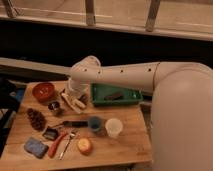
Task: Place banana in table surface
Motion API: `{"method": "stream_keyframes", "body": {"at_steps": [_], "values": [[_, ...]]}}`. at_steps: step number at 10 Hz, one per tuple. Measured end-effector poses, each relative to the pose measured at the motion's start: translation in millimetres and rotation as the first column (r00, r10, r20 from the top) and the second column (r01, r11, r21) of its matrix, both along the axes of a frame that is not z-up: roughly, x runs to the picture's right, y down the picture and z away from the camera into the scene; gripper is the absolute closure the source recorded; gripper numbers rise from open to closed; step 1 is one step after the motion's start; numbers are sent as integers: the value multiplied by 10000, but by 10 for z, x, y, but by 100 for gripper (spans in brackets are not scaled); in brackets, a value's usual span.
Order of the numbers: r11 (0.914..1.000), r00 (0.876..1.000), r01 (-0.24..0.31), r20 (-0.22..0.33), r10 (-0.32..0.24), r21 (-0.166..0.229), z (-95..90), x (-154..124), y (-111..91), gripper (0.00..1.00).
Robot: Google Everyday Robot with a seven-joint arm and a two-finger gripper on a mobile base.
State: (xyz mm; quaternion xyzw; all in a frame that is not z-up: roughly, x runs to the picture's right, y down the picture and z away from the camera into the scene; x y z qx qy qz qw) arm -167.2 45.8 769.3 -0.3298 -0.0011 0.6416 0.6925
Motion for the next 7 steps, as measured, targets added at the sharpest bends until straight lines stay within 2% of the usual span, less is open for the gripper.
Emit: {"method": "stream_keyframes", "body": {"at_steps": [2,4,5,7], "values": [[9985,9999,159,7,-159,-525,224,21,250,100],[9918,9994,354,109,-344,-1228,443,1,497,98],[9882,9990,426,153,-408,-1474,496,-29,568,93],[9777,9980,608,265,-566,-2011,583,-111,721,70]]}}
